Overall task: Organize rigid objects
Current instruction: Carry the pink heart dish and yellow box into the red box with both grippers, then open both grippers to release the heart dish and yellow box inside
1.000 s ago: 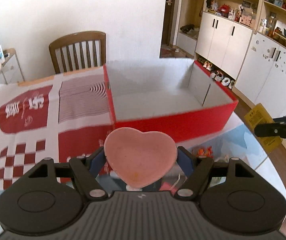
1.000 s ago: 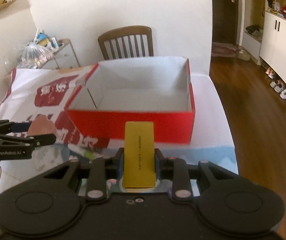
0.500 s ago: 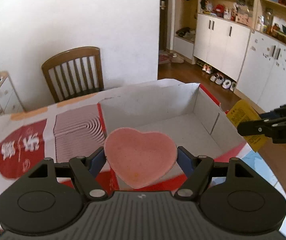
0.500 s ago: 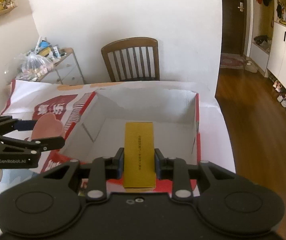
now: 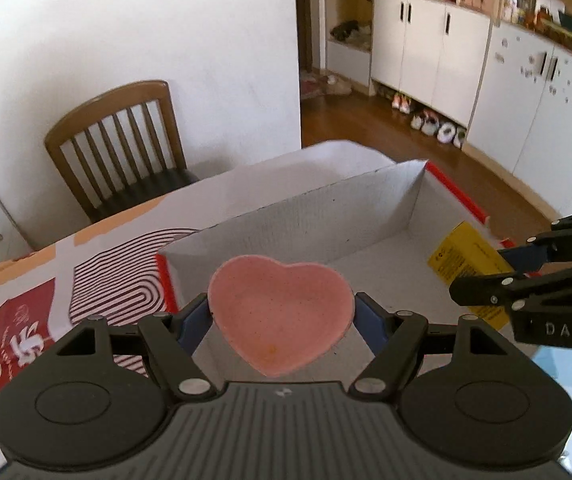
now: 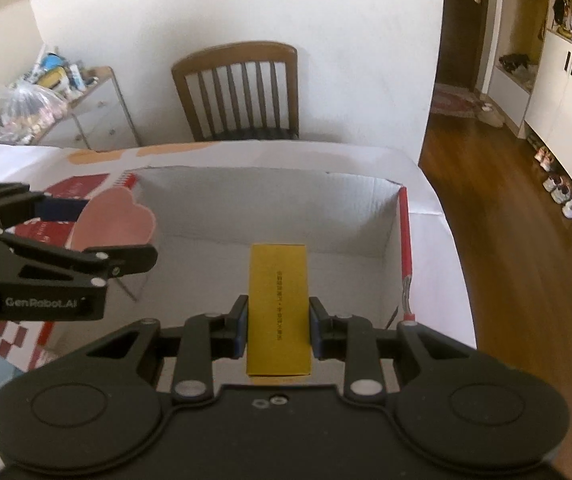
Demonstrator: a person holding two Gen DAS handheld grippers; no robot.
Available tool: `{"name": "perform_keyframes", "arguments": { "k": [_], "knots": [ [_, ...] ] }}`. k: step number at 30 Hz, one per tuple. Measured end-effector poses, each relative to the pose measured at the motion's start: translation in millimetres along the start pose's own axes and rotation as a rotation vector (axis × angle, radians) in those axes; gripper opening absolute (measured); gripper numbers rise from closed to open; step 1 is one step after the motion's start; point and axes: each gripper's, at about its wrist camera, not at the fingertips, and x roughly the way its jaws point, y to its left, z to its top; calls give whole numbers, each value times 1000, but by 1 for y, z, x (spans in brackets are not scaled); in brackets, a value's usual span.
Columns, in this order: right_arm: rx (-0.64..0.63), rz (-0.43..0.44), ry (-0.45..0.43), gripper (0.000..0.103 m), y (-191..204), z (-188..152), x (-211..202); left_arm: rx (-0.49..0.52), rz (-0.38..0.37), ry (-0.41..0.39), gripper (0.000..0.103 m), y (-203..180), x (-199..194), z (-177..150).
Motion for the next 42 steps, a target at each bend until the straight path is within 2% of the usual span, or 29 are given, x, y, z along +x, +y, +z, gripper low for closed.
{"name": "perform_keyframes", "arguments": {
  "k": [9, 14, 22, 28, 35, 42],
  "knots": [
    [-17, -46, 114, 29, -3, 5, 52, 12, -54, 141, 76, 1, 65, 11],
    [-57, -63, 206, 28, 5, 6, 73, 30, -73, 200, 76, -5, 88, 9],
    [-63, -77, 296, 28, 16, 4, 91, 35, -106, 283, 76, -5, 112, 5],
    [-47, -85, 328, 29, 15, -5, 96, 27, -118, 322, 76, -3, 121, -1],
    [-25, -100, 351, 29, 10, -10, 101, 19, -132, 332, 77, -2, 122, -2],
    [-37, -110, 342, 33, 13, -4, 106, -12, -111, 350, 77, 4, 129, 5]
  ]
}}
